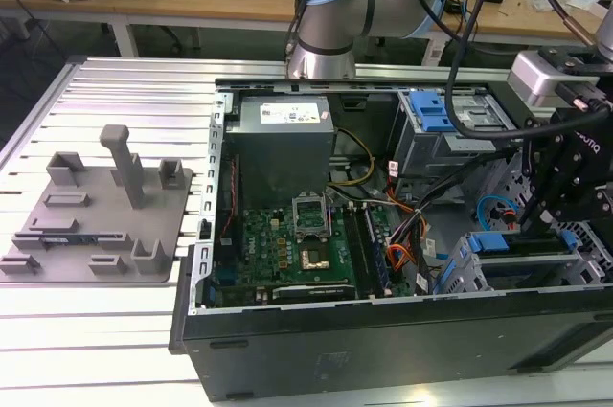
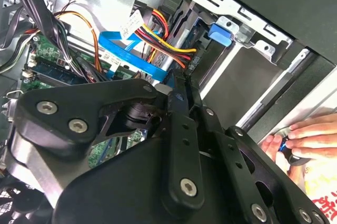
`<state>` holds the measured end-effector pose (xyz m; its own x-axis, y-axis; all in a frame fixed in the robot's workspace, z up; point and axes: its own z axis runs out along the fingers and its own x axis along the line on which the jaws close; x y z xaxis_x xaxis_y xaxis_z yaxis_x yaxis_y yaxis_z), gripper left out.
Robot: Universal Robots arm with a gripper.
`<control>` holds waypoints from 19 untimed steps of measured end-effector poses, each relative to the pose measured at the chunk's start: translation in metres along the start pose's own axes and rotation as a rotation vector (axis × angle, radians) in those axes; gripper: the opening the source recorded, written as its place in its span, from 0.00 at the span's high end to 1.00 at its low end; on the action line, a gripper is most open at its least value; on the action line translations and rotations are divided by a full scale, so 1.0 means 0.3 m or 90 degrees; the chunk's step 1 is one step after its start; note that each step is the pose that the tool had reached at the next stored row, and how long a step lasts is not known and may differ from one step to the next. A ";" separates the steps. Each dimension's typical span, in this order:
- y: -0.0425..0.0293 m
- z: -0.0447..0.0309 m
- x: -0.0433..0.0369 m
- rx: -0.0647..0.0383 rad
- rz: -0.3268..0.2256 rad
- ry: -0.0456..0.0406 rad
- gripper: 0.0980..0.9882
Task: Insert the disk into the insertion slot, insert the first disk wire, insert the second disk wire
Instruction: 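Insert the second disk wire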
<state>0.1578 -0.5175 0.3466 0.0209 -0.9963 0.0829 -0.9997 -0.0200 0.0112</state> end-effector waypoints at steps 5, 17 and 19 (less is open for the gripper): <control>-0.001 0.008 -0.001 -0.001 0.000 0.0001 0.93; -0.001 0.035 -0.002 -0.001 0.000 0.0004 0.93; -0.001 0.037 -0.002 0.000 -0.001 0.0001 0.93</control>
<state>0.1581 -0.5179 0.3354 0.0217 -0.9963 0.0830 -0.9997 -0.0208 0.0120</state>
